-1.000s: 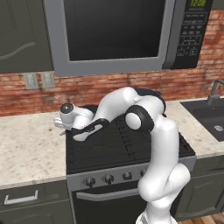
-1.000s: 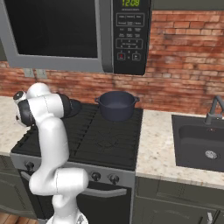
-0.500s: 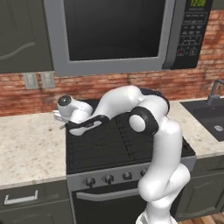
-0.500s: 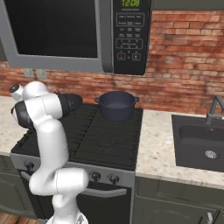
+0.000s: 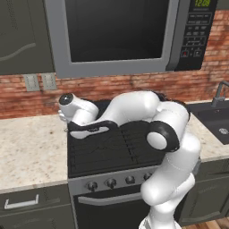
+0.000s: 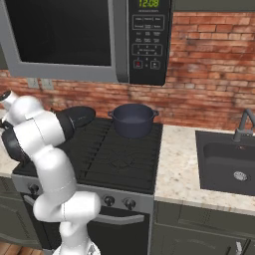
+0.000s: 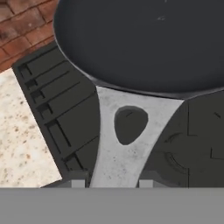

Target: Move the pot and pan from the stove into the sink.

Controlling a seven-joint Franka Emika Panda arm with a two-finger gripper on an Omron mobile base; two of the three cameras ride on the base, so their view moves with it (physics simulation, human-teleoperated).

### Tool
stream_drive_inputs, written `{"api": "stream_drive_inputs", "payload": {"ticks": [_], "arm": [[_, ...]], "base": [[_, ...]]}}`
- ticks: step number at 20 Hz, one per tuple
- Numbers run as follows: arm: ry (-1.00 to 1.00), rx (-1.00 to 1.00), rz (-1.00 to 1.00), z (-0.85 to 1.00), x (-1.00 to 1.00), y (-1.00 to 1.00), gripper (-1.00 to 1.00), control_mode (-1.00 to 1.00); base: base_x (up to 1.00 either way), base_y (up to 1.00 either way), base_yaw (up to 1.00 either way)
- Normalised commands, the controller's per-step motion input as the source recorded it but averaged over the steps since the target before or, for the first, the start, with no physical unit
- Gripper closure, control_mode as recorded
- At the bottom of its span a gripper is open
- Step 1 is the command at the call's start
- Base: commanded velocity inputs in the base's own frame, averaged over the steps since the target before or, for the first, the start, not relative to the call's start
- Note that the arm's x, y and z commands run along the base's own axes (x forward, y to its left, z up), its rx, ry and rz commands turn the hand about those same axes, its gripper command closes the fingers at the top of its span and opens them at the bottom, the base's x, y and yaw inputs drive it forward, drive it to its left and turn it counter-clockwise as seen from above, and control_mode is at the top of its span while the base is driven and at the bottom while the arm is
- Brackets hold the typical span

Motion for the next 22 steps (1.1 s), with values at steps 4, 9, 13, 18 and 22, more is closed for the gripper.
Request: {"api": "stream_drive_inputs", "payload": {"ticks": [4, 9, 13, 18, 22], "arm": [[0.04, 0.00, -0.11, 0.49, -0.72, -0.40, 1.00, -1.00], [0.04, 0.00, -0.12, 0.60, -0.68, -0.43, 1.00, -1.00], [0.04, 0.00, -0.10, 0.61, -0.60, -0.47, 1.00, -1.00], [0.03, 0.00, -0.09, 0.59, -0.61, -0.54, 1.00, -1.00], [0.01, 0.00, -0.07, 0.49, -0.65, -0.62, 1.00, -1.00]], "base": [[0.00, 0.00, 0.00], [0.00, 0.00, 0.00], [0.00, 0.00, 0.00], [0.00, 0.00, 0.00], [0.00, 0.00, 0.00]]}}
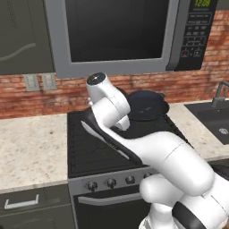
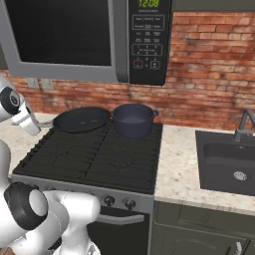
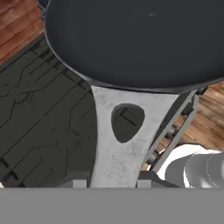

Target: Move the pot and pan from the stove into the sink.

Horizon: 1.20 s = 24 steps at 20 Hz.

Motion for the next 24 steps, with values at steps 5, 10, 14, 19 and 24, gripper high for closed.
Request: {"api": "stream_drive_inputs", "payload": {"ticks": [5, 10, 14, 19, 24], "arm": [[-0.02, 0.00, 0.00, 0.30, -0.55, -0.86, 1.00, -1.00], [-0.07, 0.00, 0.10, 0.21, -0.54, -0.83, 1.00, -1.00], [-0.08, 0.03, 0.19, 0.20, -0.60, -0.63, 1.00, -1.00], [-0.05, 0.02, 0.24, 0.07, -0.66, -0.46, 1.00, -1.00], [0.00, 0.02, 0.29, 0.00, -0.62, -0.30, 1.00, -1.00]], "base": [[0.00, 0.00, 0.00], [0.00, 0.00, 0.00], [0.00, 0.00, 0.00], [0.00, 0.00, 0.00], [0.00, 0.00, 0.00]]}}
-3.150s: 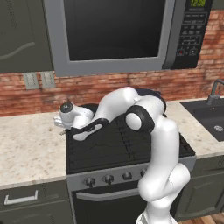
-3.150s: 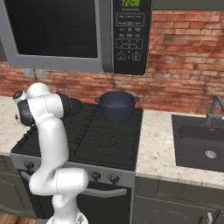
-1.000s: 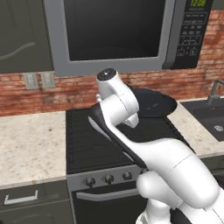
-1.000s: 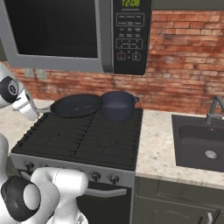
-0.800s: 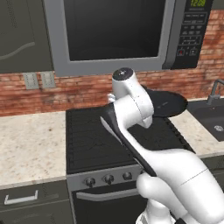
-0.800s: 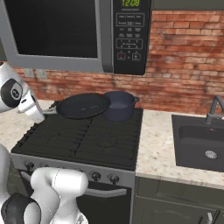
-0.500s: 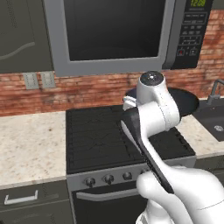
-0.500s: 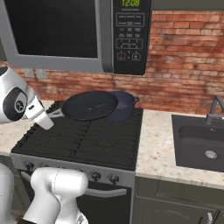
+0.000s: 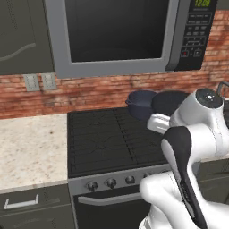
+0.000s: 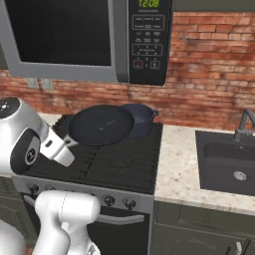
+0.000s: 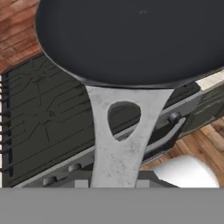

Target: Move the pot and pan from the stove into the sink.

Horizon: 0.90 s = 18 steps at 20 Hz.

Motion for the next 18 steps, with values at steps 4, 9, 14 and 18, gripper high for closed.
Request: {"api": "stream_drive_inputs", "payload": {"ticks": [4, 9, 14, 18], "arm": [[0.06, 0.01, 0.30, 0.00, -0.33, -0.18, 1.00, -1.00], [0.04, 0.00, 0.12, 0.00, -0.02, -0.08, 1.00, -1.00], [0.00, 0.00, 0.00, 0.00, 0.00, 0.00, 1.00, -1.00], [0.00, 0.00, 0.00, 0.00, 0.00, 0.00, 1.00, 1.00]], "base": [[0.00, 0.00, 0.00], [0.00, 0.00, 0.00], [0.00, 0.00, 0.00], [0.00, -0.01, 0.00]]}}
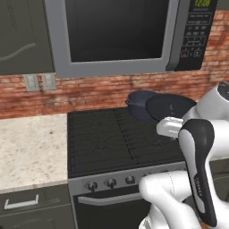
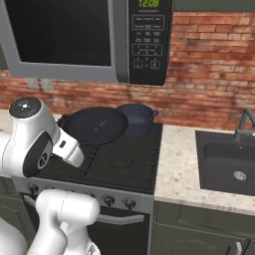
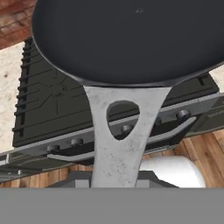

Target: Move the pot and pan from the stove into the sink.

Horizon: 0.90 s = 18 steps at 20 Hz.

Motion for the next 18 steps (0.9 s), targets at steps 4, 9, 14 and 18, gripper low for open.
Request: {"api": "stream_drive_inputs", "payload": {"ticks": [4, 9, 14, 18], "arm": [[0.00, 0.00, 0.00, 0.00, 0.00, 0.00, 1.00, 1.00], [0.00, 0.00, 0.00, 0.00, 0.00, 0.00, 1.00, 1.00], [0.00, 0.00, 0.00, 0.00, 0.00, 0.00, 1.00, 1.00], [0.00, 0.00, 0.00, 0.00, 0.00, 0.00, 1.00, 1.00]], "base": [[0.00, -0.42, 0.00], [0.03, -0.74, 0.00], [0.04, -0.83, 0.00], [0.03, -0.82, 0.00]]}}
